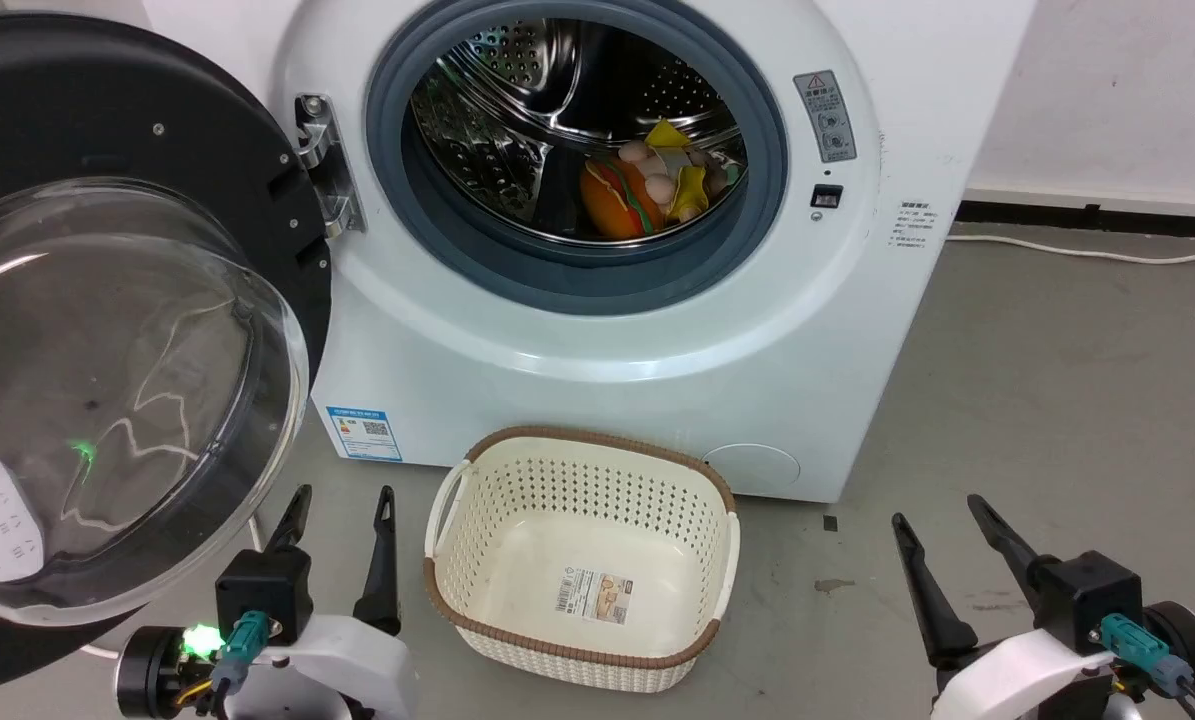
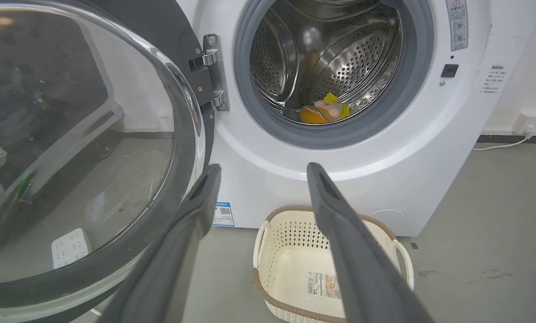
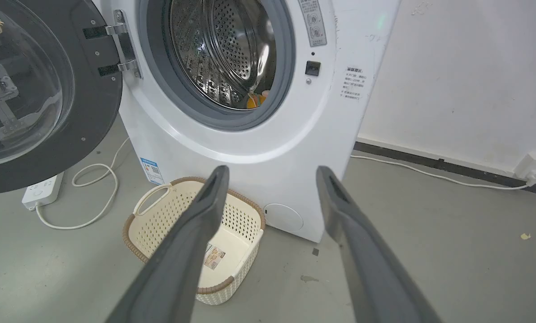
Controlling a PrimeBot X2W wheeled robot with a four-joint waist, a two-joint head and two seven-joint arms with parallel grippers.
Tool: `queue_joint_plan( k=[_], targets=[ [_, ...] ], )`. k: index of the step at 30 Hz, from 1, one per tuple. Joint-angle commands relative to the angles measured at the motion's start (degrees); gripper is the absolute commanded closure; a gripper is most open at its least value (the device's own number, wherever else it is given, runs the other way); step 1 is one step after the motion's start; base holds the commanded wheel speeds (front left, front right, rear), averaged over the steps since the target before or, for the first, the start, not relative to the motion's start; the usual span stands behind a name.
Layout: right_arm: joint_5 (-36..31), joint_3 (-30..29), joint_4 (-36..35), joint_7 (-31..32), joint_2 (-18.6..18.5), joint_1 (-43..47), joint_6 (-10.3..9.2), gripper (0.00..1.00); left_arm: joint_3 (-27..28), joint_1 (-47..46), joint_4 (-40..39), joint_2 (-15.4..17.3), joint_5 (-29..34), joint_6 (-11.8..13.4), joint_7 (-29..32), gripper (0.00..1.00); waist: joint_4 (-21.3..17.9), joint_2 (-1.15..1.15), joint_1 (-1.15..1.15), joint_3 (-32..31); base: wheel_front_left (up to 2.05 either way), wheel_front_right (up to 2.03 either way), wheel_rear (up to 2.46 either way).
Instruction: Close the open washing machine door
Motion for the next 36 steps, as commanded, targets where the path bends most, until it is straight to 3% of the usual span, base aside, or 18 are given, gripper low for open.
queue_joint_plan(
  k=[1,12,13,14,26,36],
  targets=[
    [0.71,0.13,0.24,-0.7,0.0,0.38,0.0,0.0,-0.15,0.42,0.19,0.0,-0.73,-0.07,-0.73,0.0,-0.01,0.0,0.0,0.03,0.0,0.0,0.0],
    [2.43,0.35,0.72,-1.89,0.0,0.84,0.01,0.0,-0.68,0.81,0.74,-0.01,-2.47,-0.22,-1.94,0.0,-0.01,0.0,0.0,0.13,0.0,0.0,0.0],
    [2.61,0.37,0.78,-2.01,0.0,0.89,0.01,0.0,-0.7,0.86,0.74,-0.01,-2.67,-0.22,-2.06,0.53,0.0,0.0,0.0,0.14,0.0,0.0,0.0],
    [2.98,0.41,0.89,-2.25,0.0,0.98,0.01,0.0,-0.74,0.96,0.67,-0.01,-3.18,-0.26,-2.3,1.0,0.02,0.0,0.0,0.16,0.0,0.0,0.0],
    [5.06,0.54,1.65,-3.57,0.0,1.48,0.01,0.0,0.76,1.48,-1.37,-0.01,-10.27,0.06,-3.62,1.0,1.06,0.0,0.0,0.39,0.0,0.0,0.0],
    [7.04,0.24,2.93,-5.0,0.0,1.78,0.02,0.0,9.05,0.84,-4.67,-0.01,-18.26,0.5,-5.05,1.0,5.02,0.0,0.0,0.83,0.0,0.0,0.0]
  ],
)
